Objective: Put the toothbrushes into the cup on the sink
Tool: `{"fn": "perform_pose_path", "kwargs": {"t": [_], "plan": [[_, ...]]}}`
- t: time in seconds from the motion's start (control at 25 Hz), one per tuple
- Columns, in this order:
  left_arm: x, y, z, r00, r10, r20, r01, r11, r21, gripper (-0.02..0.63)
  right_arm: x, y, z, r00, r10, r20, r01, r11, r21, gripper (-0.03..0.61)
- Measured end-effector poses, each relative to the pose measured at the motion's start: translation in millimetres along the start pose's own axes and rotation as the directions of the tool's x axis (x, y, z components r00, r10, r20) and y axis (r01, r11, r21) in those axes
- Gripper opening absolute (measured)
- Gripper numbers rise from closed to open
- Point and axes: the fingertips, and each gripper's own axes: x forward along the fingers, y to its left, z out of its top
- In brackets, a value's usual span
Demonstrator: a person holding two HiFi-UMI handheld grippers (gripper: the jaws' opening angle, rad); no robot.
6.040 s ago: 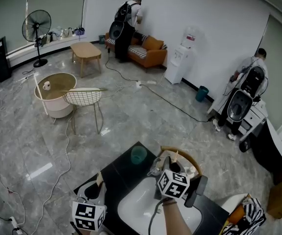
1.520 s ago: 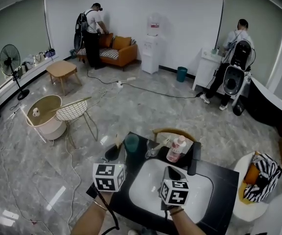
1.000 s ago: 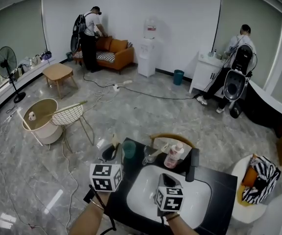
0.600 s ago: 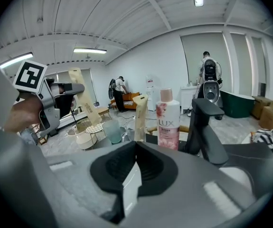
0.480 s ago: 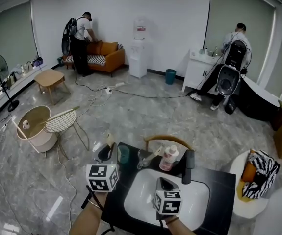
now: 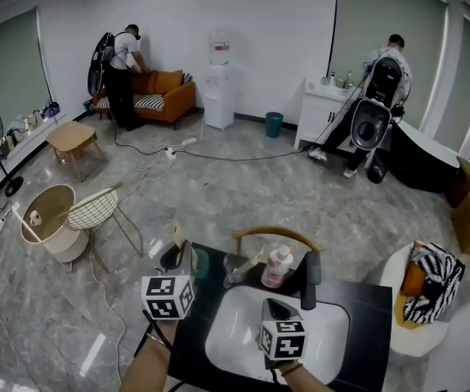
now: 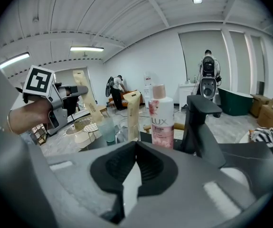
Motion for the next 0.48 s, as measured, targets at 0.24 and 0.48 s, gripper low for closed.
{"fn": "perform_pose_path", "kwargs": {"t": [0.24, 0.48], "plan": [[14, 0, -9, 1.0, -0.013, -0.02, 0.014, 0.999, 0.041, 0.038, 6, -6, -3, 1.0, -0.004, -0.019, 0.004, 1.0, 0.018, 0.003], [22, 0, -23, 0.999, -0.015, -0.046, 0.017, 0.998, 0.053, 0.038, 8, -10, -5, 1.0, -0.007, -0.028, 0.008, 0.999, 0.031, 0.005]]}}
